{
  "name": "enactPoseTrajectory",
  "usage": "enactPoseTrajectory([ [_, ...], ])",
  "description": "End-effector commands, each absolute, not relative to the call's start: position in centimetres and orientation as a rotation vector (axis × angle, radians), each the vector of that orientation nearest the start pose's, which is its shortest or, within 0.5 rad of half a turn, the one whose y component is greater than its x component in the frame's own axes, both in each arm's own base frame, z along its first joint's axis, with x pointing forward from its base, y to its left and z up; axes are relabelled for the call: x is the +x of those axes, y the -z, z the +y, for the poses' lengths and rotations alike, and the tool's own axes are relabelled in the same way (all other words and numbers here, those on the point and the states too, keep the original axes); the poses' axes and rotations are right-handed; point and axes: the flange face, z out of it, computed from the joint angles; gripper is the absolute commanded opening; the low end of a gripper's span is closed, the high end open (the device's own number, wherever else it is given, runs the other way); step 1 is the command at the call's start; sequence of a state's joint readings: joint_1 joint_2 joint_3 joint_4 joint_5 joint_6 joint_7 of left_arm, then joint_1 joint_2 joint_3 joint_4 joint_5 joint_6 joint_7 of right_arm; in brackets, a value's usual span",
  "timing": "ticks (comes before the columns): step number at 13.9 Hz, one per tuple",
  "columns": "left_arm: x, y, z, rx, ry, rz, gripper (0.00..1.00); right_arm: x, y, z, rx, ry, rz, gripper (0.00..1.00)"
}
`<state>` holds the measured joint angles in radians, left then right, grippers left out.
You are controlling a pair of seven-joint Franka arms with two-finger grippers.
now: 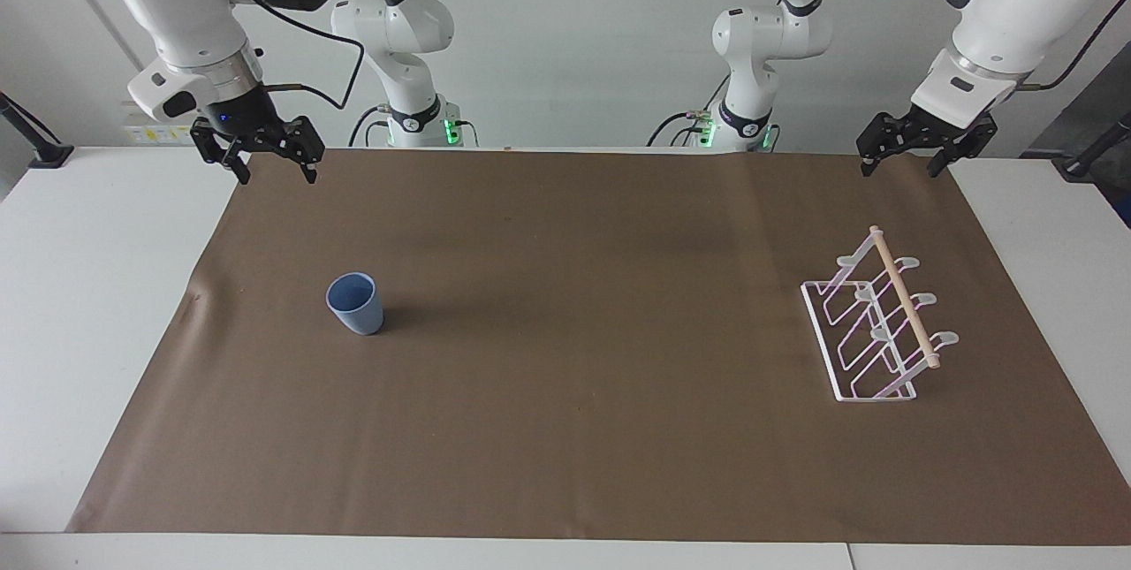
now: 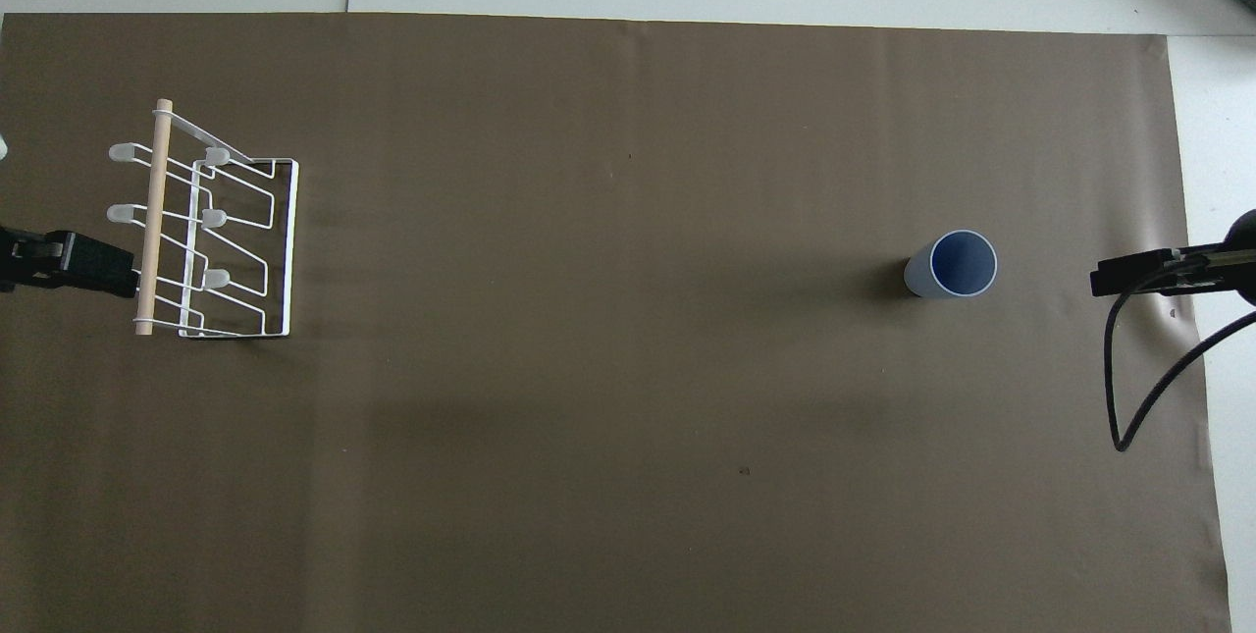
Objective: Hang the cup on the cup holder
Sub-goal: 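Reach the right gripper to the blue cup rim and grasp it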
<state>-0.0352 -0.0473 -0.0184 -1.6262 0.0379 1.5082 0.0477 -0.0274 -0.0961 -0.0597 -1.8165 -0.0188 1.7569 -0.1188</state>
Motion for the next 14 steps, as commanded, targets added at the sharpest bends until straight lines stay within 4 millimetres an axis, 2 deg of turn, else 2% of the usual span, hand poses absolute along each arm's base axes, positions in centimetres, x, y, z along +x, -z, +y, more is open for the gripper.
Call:
enactPoseTrajectory([
  [1,52.7,-62.1,-2.4,-3.103,-0.105,0.137,1.0,53.8,-53.1,-5.3,-3.121,0.107,-0.068,1.0],
  [4,52.6,-62.0,-2.4,-3.103,-0.109,0.137,1.0,55.6,-48.9,-5.3,-3.12,0.084,-0.072,1.0],
  [6,52.5,-61.9,-2.5,-3.102,-0.128,0.146,1.0,57.0,-45.2,-5.6,-3.12,0.055,-0.135,1.0],
  [9,52.1,-63.0,-3.9,-3.1,-0.087,0.176,1.0,57.3,-41.5,-5.4,-3.125,0.088,-0.149,1.0],
  [11,51.9,-63.0,-3.8,-3.103,-0.104,0.176,1.0,56.9,-39.7,-5.1,-3.129,0.14,-0.154,1.0],
  [14,51.7,-62.9,-4.0,-3.115,-0.141,0.18,1.0,57.3,-38.7,-4.9,-3.13,0.166,-0.161,1.0],
])
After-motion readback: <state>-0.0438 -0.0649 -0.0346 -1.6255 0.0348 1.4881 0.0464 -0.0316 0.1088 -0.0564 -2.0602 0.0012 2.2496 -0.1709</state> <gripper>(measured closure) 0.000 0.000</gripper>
